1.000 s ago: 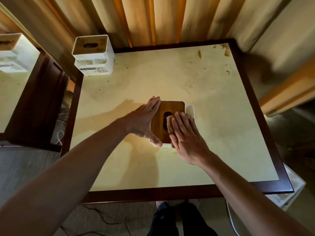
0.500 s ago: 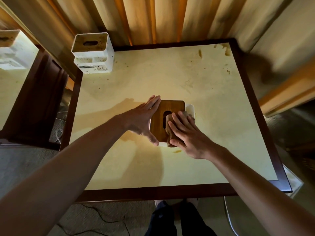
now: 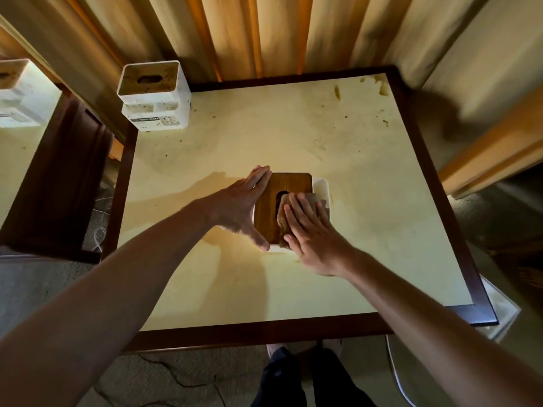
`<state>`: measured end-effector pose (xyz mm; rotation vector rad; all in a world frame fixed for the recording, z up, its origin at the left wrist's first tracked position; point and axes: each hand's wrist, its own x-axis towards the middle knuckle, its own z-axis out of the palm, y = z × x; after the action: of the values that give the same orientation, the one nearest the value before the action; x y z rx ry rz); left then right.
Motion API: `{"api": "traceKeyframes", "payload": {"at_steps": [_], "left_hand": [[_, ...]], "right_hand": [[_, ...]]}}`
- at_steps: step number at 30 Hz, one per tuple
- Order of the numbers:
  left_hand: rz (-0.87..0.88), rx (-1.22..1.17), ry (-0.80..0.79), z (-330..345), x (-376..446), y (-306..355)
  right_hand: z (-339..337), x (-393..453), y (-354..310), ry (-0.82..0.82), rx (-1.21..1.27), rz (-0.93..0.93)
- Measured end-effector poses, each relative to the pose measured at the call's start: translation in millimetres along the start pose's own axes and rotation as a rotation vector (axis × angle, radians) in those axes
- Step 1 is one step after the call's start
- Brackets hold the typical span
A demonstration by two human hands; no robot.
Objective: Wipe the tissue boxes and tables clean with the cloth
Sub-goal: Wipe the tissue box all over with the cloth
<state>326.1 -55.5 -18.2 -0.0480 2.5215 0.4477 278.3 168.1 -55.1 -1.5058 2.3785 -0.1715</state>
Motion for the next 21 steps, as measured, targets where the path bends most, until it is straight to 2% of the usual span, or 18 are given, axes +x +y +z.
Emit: {"api": "traceKeyframes", "payload": {"at_steps": [4,6,10,13,15,21], "left_hand": [[0.005,-0.012,-0.007,0.5,0.0,0.6],[0.007,-0.017,-0.002,0.8,1.0,0.1],[0.009,-0.023,0.004,2.0,1.8,-0.5],[0.015,-0.012,0.012,1.5,1.5,0.4],[0.012,-0.011,0.012,1.7,1.1,1.6],[0.002,-0.006,0.011,2.4,1.5,-0.2]], "right_hand": [[-6.5,2.2,26.8,-0.03,-0.109,-0.196],[-6.8,3.2,28.0,-0.027,-0.11,-0.196],[3.8,2.9,-3.6,0.014,0.03,0.063],[20.5,6.9,-31.1,0.211,0.106,0.259],[26.5,7.9,-34.3,0.28,0.123,0.305],[21.6,2.8,-10.8,0.288,0.151,0.096]]}}
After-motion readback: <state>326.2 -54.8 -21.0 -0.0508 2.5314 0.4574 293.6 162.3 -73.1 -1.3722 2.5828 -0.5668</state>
